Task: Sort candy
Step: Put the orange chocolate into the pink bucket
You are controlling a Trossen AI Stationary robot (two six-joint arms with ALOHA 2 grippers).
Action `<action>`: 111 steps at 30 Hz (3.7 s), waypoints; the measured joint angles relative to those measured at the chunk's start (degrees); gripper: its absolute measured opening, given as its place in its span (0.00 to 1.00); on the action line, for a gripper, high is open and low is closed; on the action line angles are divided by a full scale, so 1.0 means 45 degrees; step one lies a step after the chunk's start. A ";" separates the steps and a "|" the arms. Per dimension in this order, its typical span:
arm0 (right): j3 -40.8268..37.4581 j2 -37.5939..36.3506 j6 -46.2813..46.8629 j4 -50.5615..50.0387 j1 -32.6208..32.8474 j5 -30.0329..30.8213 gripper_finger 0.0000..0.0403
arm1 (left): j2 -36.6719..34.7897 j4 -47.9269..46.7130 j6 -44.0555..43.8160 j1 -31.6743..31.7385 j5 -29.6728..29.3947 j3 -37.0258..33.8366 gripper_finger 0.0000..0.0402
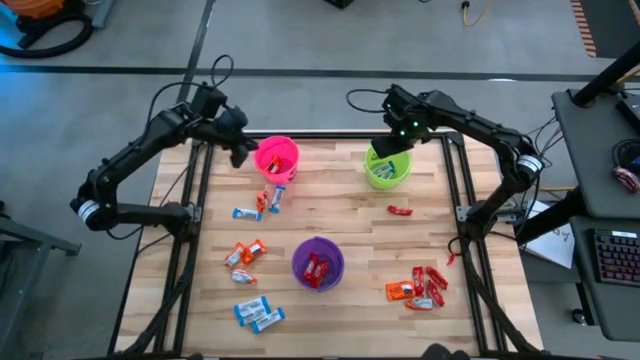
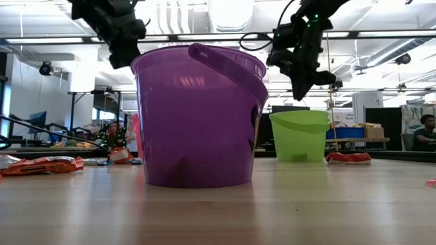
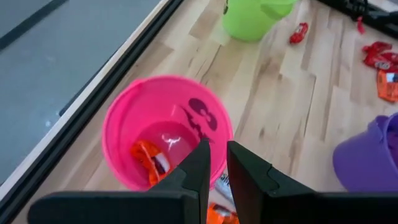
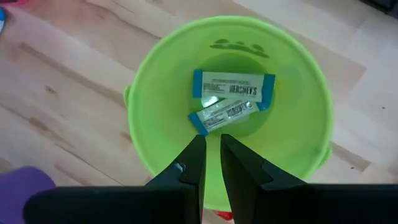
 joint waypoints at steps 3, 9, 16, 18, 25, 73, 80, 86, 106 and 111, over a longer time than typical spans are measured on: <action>0.0009 0.0024 -0.0186 0.0542 -0.0029 0.0024 0.10 | -0.0009 -0.0332 0.0214 0.0309 -0.0003 -0.0111 0.09; 0.0015 -0.0231 -0.0745 0.1571 -0.0034 0.0114 0.10 | -0.0288 -0.1708 -0.0246 0.0403 0.0144 -0.0164 0.09; 0.0383 -0.0408 -0.1816 0.3190 -0.0097 0.0121 0.10 | -0.1558 -0.3230 -0.2141 0.0099 0.0668 -0.0130 0.09; 0.0745 -0.0422 -0.2137 0.3661 -0.0093 0.0117 0.10 | -0.1877 -0.3799 -0.2146 -0.0185 0.0700 -0.0148 0.09; 0.2080 -0.0491 -0.3016 0.3824 0.0029 -0.0024 0.10 | -0.2408 -0.4057 -0.2146 -0.1617 0.0702 -0.0417 0.09; 0.1764 -0.2725 -0.2126 0.1735 0.4579 0.0583 0.10 | -0.0261 0.1146 -1.2428 -1.4118 -0.5006 -0.5885 0.57; 0.1734 -0.2725 -0.1665 0.1045 0.5450 0.1549 0.10 | 0.0673 0.2821 -1.2807 -1.4429 -0.5103 -0.6728 0.55; 0.1734 -0.2754 -0.1540 0.0880 0.5842 0.2097 0.10 | 0.1609 0.2905 -1.2805 -1.4453 -0.6401 -0.6695 0.53; 0.1511 -0.2778 -0.1564 0.0777 0.6717 0.2549 0.10 | 0.2947 0.3627 -1.2812 -1.4463 -0.6325 -0.6628 0.30; 0.1501 -0.2778 -0.1564 0.0777 0.6921 0.2819 0.10 | 0.2756 0.3605 -1.2812 -1.4463 -0.6317 -0.6628 0.13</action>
